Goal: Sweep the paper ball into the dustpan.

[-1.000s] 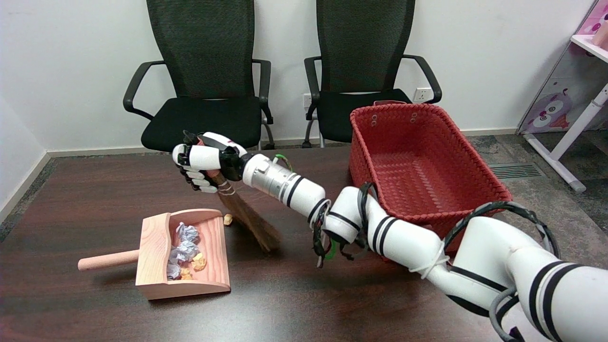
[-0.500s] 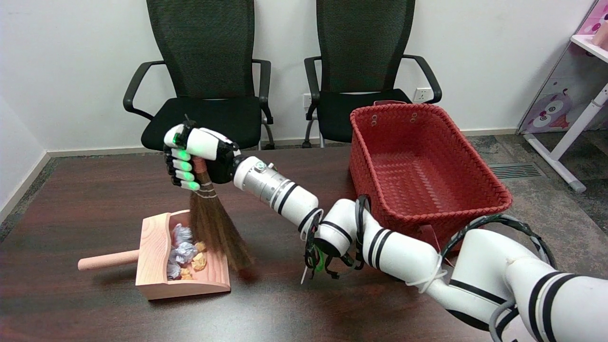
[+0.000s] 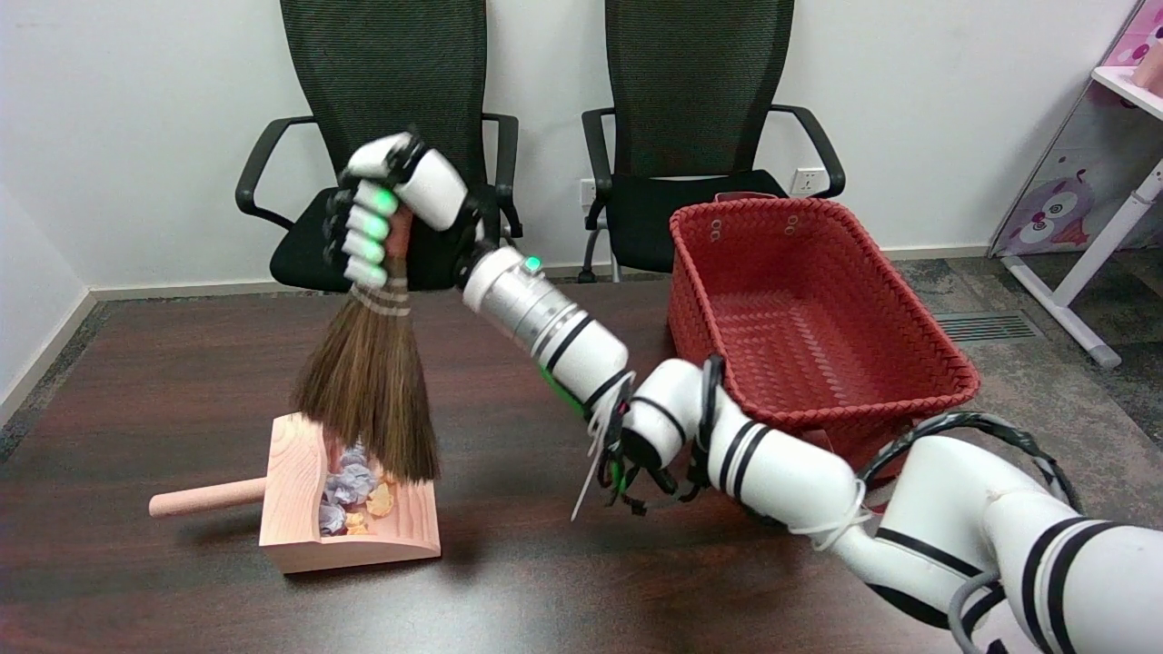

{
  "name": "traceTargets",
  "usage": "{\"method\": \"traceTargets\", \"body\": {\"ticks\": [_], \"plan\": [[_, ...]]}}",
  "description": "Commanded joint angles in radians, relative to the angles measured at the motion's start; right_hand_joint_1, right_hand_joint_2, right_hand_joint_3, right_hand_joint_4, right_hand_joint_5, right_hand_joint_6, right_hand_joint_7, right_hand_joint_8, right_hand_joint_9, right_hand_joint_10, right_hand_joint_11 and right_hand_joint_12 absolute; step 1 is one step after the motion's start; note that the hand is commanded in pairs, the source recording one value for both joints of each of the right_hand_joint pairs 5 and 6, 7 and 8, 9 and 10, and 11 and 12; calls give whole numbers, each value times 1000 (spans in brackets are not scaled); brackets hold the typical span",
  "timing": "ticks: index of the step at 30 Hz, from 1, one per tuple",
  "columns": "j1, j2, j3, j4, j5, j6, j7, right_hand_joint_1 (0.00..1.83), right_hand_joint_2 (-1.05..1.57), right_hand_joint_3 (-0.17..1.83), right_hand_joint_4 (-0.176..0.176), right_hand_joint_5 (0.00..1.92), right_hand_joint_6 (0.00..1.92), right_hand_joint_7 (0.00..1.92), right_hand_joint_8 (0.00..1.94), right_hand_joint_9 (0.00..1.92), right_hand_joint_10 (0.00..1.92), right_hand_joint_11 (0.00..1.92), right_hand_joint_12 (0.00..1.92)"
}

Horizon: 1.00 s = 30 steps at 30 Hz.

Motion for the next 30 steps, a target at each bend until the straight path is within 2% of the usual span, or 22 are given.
{"method": "traceTargets", "body": {"ticks": [1,5,8,12,25,30], "plan": [[27,250,143,-343,36,14,-106,740,1095,1830,-3,1920,1920,1920,1920,1920,1920,1920,1920],[-1,300,172,-437,99,86,-329,690,1321,1740,2,1920,1920,1920,1920,1920,1920,1920,1920],[-48,327,210,-503,175,116,-538,667,1422,1713,5,1920,1920,1920,1920,1920,1920,1920,1920],[-141,346,292,-553,244,139,-717,646,1518,1705,8,1920,1920,1920,1920,1920,1920,1920,1920],[-363,370,404,-594,415,-15,-993,636,1571,1728,13,1920,1920,1920,1920,1920,1920,1920,1920],[-408,372,406,-588,466,-67,-1034,641,1571,1727,14,1920,1920,1920,1920,1920,1920,1920,1920]]}}
